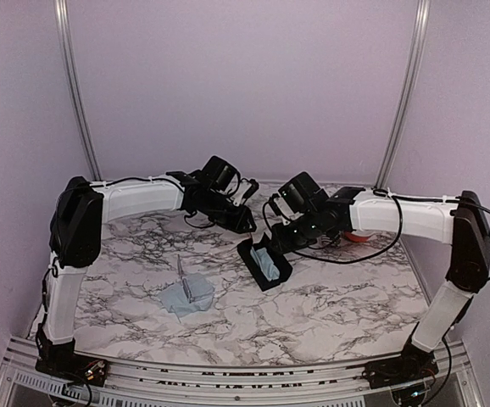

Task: Organize the sunglasses
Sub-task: Adjust the folded cleaning cloth on the sunglasses case.

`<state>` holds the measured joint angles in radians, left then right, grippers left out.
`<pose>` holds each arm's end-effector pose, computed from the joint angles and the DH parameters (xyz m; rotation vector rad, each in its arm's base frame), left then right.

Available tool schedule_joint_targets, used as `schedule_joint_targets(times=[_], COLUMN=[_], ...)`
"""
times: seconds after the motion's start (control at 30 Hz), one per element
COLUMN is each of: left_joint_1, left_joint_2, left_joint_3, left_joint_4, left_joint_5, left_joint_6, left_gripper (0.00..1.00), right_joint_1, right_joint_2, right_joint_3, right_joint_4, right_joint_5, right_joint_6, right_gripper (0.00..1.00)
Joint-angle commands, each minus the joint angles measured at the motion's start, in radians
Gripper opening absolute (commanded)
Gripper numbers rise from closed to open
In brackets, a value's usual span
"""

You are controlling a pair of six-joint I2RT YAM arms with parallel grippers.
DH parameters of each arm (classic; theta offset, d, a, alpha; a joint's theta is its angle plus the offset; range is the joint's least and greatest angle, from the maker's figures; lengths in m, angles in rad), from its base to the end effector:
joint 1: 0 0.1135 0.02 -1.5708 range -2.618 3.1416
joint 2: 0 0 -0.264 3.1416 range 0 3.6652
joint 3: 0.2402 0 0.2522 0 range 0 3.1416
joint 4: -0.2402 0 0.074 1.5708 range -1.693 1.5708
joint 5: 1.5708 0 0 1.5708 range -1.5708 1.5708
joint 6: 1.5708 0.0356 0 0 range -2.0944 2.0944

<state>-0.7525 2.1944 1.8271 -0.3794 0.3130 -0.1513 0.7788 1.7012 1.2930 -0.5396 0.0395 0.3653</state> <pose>0.3601 -0.3521 0.2226 0.8725 2.2531 -0.8022 0.2621 0.2567 0.2441 -0.5111 2.5162 0.4049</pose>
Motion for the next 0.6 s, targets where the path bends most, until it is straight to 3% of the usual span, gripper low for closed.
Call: schedule_joint_targets(times=[0.0,0.3,0.57], left_joint_1=[0.010,0.043,0.056], left_joint_2=[0.040,0.006,-0.018], left_joint_3=[-0.003,-0.089,-0.175], left_joint_4=[-0.018,0.008,0.017], left_joint_5=[-0.009,-0.145,-0.131], left_joint_6=[0.021,-0.031,-0.034], left_gripper=[0.26,0.19,0.15], right_joint_1=[0.001,-0.033,-0.099], right_joint_2=[-0.013,0.211,0.320], right_joint_3=[-0.012,0.146,0.222], right_joint_4=[-0.021,0.046,0.050], right_joint_5=[0.023,-0.110,-0.224], right_joint_6=[-0.005,-0.029,-0.077], right_gripper=[0.29,0.08,0.01])
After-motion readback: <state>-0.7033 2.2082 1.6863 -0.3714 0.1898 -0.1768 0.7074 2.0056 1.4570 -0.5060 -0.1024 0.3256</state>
